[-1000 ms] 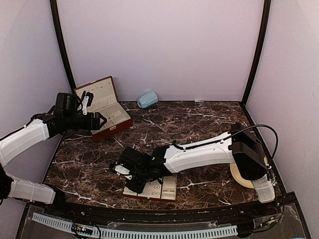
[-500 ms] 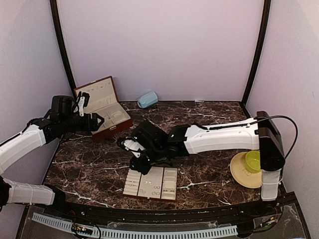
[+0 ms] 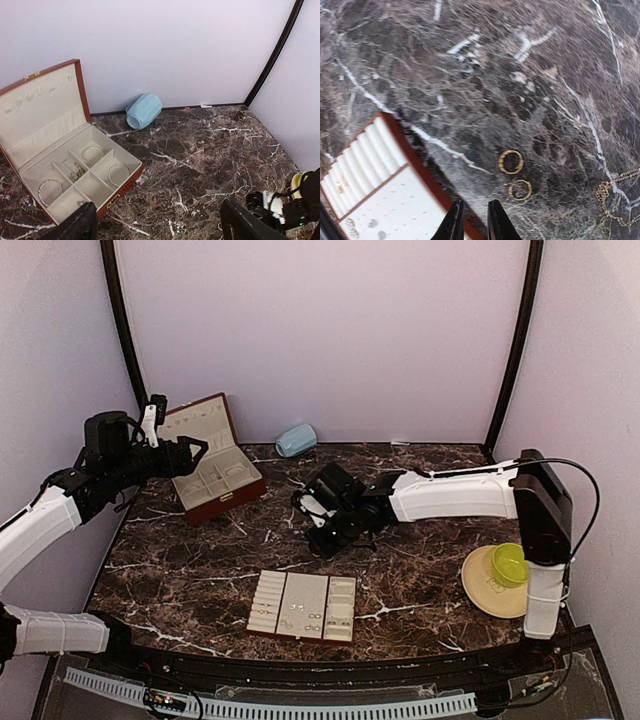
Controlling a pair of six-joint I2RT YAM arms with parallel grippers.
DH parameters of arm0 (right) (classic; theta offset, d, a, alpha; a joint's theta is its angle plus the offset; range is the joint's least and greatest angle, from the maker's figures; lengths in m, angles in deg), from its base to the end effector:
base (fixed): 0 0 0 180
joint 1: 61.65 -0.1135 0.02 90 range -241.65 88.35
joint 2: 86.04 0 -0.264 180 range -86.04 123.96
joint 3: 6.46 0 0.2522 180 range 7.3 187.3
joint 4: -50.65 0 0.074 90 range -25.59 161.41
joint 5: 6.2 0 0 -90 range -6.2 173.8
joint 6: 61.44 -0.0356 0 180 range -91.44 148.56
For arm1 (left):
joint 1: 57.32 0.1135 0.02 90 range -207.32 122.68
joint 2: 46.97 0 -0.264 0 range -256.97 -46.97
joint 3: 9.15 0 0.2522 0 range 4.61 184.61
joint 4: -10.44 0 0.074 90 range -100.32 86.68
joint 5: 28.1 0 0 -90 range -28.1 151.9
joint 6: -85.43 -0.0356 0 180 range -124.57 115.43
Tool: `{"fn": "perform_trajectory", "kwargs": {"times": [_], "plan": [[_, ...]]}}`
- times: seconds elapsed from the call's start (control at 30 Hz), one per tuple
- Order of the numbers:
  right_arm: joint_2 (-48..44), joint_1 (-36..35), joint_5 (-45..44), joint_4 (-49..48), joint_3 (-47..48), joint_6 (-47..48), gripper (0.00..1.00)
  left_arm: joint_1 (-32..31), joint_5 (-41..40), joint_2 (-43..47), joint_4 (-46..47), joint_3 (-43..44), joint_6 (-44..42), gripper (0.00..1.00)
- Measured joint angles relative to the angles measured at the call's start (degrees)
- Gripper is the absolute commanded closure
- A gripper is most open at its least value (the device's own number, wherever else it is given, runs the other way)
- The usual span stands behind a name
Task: Organize the mixed jewelry
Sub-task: Pick up the ring from the center of the board.
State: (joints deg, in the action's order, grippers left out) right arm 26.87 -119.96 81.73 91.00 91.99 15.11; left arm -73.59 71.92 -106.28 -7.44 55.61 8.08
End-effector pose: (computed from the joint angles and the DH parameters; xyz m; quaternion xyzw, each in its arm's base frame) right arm 0.2271 0.3653 0.2041 -0.3586 0.8830 0.1632 0.2550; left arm 0.2314 -0.0740 0.3410 0.0792 0.7744 -0.2217 0.5872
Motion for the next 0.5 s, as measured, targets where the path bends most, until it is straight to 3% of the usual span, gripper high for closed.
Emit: {"fn": "perform_trajectory", "kwargs": {"times": [0.27,0.5], "plan": [[8.5,2.2,-6.0,6.3,4.6,0.8,0.85,0.0,0.1,-0.9,3.9,-0.4,-0.2,0.12],[9.3,2.2,-7.0,8.2,6.2,2.0,0.87,0.0,1.0,-1.0,4.3,-2.5,0.1,0.12]]}}
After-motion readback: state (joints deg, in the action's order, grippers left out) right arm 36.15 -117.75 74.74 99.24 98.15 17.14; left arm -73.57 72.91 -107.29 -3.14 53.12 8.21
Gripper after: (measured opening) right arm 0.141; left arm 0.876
